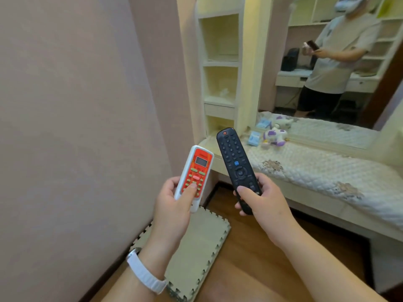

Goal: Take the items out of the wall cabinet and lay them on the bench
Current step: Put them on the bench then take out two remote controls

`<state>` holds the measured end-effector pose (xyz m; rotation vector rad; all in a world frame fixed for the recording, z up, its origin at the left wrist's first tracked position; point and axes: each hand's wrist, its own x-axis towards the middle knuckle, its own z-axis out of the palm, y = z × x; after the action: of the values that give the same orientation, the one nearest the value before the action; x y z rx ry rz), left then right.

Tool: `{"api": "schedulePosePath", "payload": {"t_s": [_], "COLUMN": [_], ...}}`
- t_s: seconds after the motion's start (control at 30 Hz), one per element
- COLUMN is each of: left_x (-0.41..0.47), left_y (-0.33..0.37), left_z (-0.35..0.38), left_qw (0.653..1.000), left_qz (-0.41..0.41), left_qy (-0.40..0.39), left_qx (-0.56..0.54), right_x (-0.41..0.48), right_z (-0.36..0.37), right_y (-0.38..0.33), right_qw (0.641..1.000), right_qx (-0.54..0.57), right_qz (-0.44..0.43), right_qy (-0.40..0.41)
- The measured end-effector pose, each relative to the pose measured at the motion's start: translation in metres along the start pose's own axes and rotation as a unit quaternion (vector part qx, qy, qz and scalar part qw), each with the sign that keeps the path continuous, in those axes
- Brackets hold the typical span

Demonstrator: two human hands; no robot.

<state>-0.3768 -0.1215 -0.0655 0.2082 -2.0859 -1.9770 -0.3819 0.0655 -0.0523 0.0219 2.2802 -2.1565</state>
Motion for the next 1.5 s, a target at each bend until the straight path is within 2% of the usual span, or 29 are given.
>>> {"api": "schedulePosePath", "payload": {"t_s": [0.47, 0.77, 1.03, 1.33, 1.5], "left_x": [0.187, 0.232, 0.259, 0.263, 0.262], "left_y": [-0.048, -0.063, -0.072, -0.039, -0.034], "left_z": [0.1, 0.192, 0.28, 0.429, 0.491], "left_qw": [0.986, 0.967, 0.97, 0.977, 0.973], "left_qz": [-0.058, -0.08, -0.08, -0.039, -0.027], "left_qy": [-0.146, -0.241, -0.227, -0.208, -0.228], "left_qx": [-0.061, -0.038, -0.018, 0.017, 0.026], "right_x": [0.151, 0.185, 0.236, 0.282, 0.293], "right_z": [-0.029, -0.092, -0.167, -0.32, -0.375], "right_y": [0.014, 0.032, 0.053, 0.053, 0.064], "right_qw": [0.985, 0.96, 0.969, 0.974, 0.971], "right_qx": [-0.065, -0.037, -0.013, -0.008, 0.015], "right_qz": [0.05, 0.088, 0.087, 0.072, 0.083], "right_qy": [0.149, 0.263, 0.232, 0.216, 0.222]}}
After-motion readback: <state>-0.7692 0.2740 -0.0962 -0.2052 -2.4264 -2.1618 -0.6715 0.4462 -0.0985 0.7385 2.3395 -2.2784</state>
